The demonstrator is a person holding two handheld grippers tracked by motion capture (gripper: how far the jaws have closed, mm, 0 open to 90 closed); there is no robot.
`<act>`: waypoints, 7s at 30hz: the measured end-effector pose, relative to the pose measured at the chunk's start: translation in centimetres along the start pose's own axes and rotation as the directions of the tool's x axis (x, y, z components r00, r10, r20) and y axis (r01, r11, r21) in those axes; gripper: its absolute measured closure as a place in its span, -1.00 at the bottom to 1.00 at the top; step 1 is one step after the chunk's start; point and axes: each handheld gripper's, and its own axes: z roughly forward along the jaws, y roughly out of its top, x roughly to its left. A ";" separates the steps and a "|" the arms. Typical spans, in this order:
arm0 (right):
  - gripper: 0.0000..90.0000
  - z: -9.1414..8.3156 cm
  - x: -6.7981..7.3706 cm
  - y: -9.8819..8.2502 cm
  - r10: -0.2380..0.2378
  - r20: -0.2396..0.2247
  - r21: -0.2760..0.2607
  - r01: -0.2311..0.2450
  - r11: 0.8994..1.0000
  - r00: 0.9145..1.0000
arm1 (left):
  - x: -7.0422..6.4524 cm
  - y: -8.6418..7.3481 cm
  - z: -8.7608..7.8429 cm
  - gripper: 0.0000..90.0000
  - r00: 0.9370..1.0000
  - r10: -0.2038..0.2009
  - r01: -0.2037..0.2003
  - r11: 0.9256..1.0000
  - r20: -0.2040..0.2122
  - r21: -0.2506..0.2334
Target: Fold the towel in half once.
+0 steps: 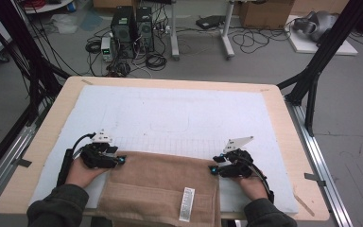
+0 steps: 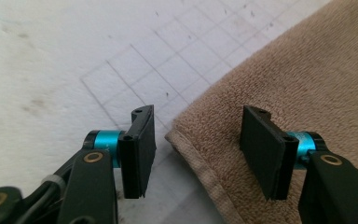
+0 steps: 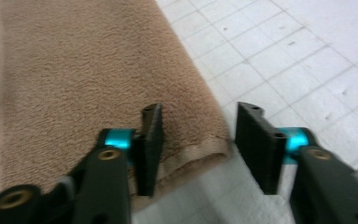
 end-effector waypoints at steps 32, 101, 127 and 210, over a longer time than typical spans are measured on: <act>0.28 -0.5 -11.2 11.2 0.061 0.200 -0.072 -0.047 0.996 0.978 | 5.8 10.7 0.5 0.32 0.975 -0.112 0.075 0.978 -0.189 -0.193; 0.89 -3.0 0.2 4.1 -0.108 0.004 -0.103 0.108 0.989 0.994 | -3.0 0.9 -3.4 0.90 0.997 0.052 -0.062 0.980 -0.054 -0.188; 0.36 -4.4 5.6 0.6 -0.161 -0.031 -0.126 0.156 0.980 0.986 | -6.5 -3.6 -5.8 0.35 0.999 0.042 -0.036 0.979 0.024 -0.200; -0.01 -0.3 -3.7 6.6 -0.038 0.124 -0.053 0.045 0.998 0.992 | 1.4 2.2 -1.8 -0.04 0.995 -0.024 0.004 0.978 -0.092 -0.208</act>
